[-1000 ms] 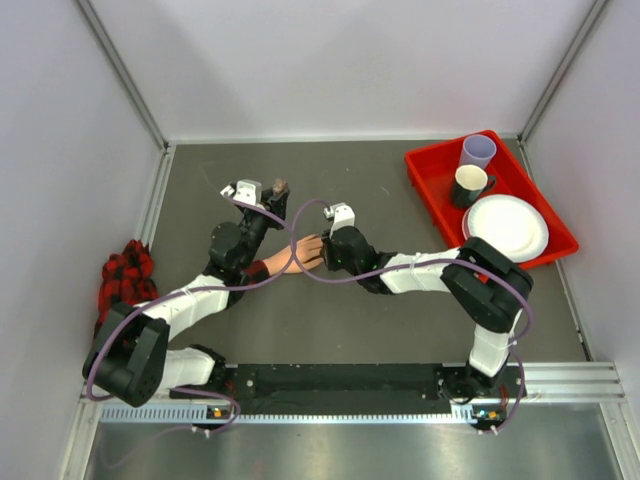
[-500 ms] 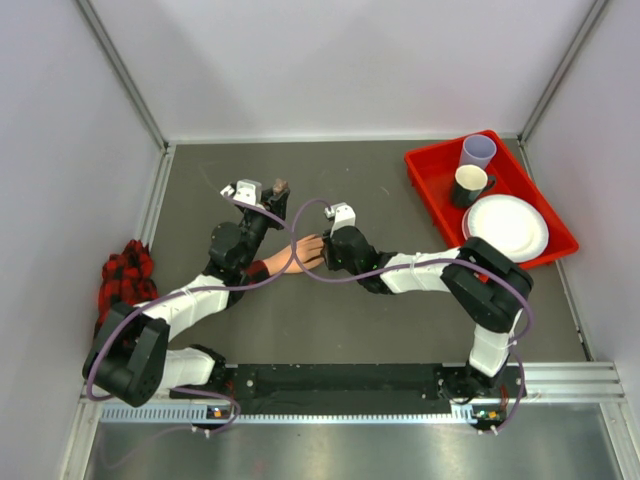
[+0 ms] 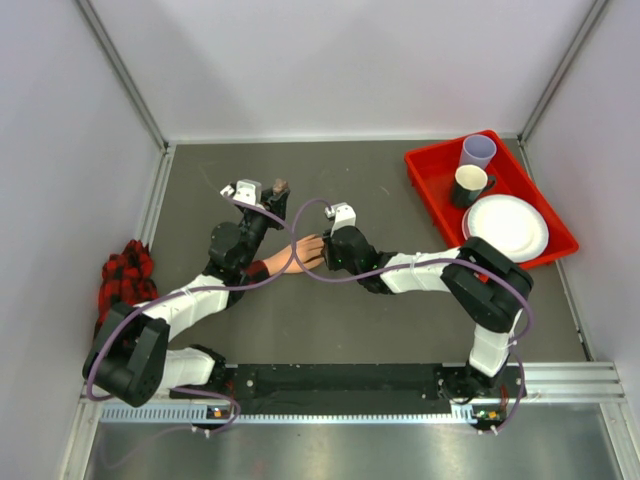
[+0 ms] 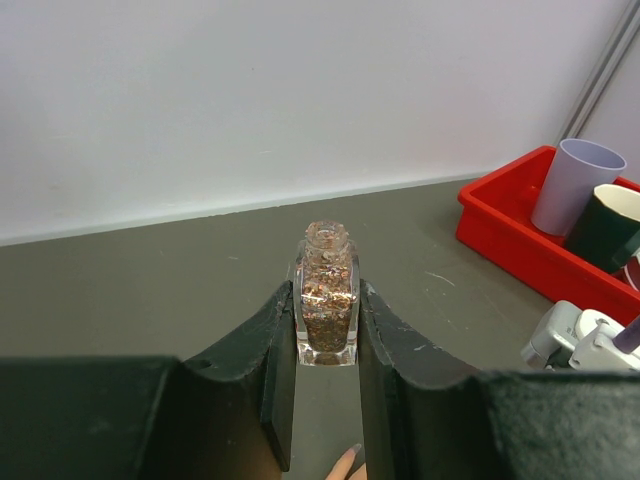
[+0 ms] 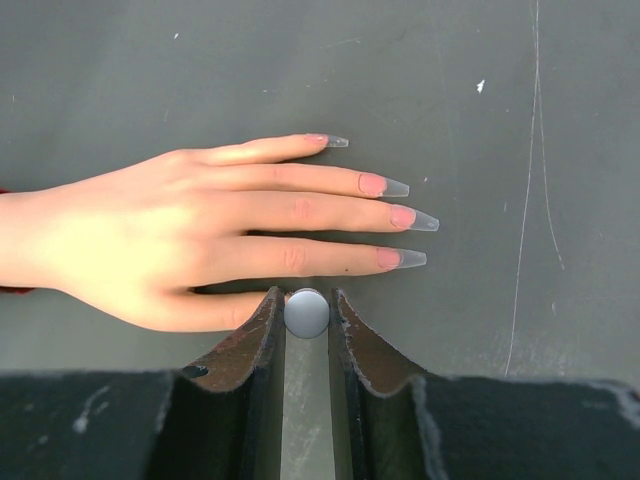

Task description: Paint the nails

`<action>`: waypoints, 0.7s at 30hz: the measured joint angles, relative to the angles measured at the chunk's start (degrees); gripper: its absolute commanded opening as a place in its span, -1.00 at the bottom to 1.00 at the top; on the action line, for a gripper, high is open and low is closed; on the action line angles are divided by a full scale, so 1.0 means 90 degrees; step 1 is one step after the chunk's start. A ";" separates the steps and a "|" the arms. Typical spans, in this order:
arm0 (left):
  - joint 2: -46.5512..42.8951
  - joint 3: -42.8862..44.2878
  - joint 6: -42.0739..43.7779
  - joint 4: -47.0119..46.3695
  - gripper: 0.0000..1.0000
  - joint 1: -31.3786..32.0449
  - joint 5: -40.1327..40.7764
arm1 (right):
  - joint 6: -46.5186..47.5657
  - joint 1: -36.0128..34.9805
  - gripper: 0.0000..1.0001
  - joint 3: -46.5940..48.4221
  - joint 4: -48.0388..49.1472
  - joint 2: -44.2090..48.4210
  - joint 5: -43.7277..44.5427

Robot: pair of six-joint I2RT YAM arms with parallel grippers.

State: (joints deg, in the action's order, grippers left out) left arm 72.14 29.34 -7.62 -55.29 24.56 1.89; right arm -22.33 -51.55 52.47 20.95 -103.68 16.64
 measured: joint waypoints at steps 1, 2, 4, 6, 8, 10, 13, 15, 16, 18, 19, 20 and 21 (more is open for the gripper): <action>0.0000 0.0000 0.0000 0.0000 -1.00 -0.0002 0.0000 | 0.0000 0.0000 -1.00 0.0002 0.0000 0.0000 0.0007; 0.0000 0.0000 0.0000 0.0000 -1.00 -0.0005 -0.0002 | 0.0000 0.0002 -1.00 0.0002 0.0002 0.0000 0.0010; 0.0000 0.0000 0.0000 0.0000 -1.00 -0.0005 -0.0007 | 0.0000 0.0005 -1.00 0.0002 0.0000 -0.0002 0.0019; 0.0000 0.0000 0.0000 0.0000 -1.00 -0.0005 -0.0017 | 0.0000 0.0007 -1.00 0.0002 0.0000 -0.0002 0.0029; -0.0002 0.0000 0.0000 0.0000 -1.00 -0.0005 -0.0022 | 0.0000 0.0010 -1.00 0.0002 0.0000 -0.0005 0.0032; -0.0002 0.0000 0.0000 0.0000 -1.00 -0.0007 -0.0022 | 0.0000 0.0010 -1.00 0.0002 -0.0002 -0.0010 0.0032; -0.0002 0.0000 0.0000 0.0000 -1.00 -0.0010 -0.0022 | 0.0000 0.0012 -1.00 0.0002 -0.0005 -0.0012 0.0034; -0.0002 0.0000 0.0000 0.0000 -1.00 -0.0015 -0.0022 | -0.0002 0.0015 -1.00 0.0002 -0.0007 -0.0012 0.0034; -0.0002 0.0000 0.0000 0.0000 -1.00 -0.0017 -0.0022 | -0.0002 0.0022 -1.00 0.0002 -0.0007 -0.0012 0.0034; -0.0002 0.0000 0.0000 0.0000 -1.00 -0.0017 -0.0022 | 0.0000 0.0032 -1.00 0.0002 -0.0015 -0.0012 0.0036; -0.0002 0.0000 0.0000 0.0000 -1.00 -0.0017 -0.0022 | 0.0000 0.0036 -1.00 0.0002 -0.0022 -0.0012 0.0036; -0.0002 0.0000 0.0000 0.0000 -1.00 -0.0017 -0.0024 | -0.0002 0.0039 -1.00 0.0002 -0.0036 -0.0012 0.0039; -0.0002 -0.0002 0.0000 0.0000 -1.00 -0.0017 -0.0027 | -0.0002 0.0039 -1.00 0.0002 -0.0049 -0.0012 0.0041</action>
State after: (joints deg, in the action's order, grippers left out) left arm 72.12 29.32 -7.62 -55.29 24.40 1.65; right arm -22.35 -51.20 52.49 20.51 -103.79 17.02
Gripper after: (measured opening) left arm 0.305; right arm 0.179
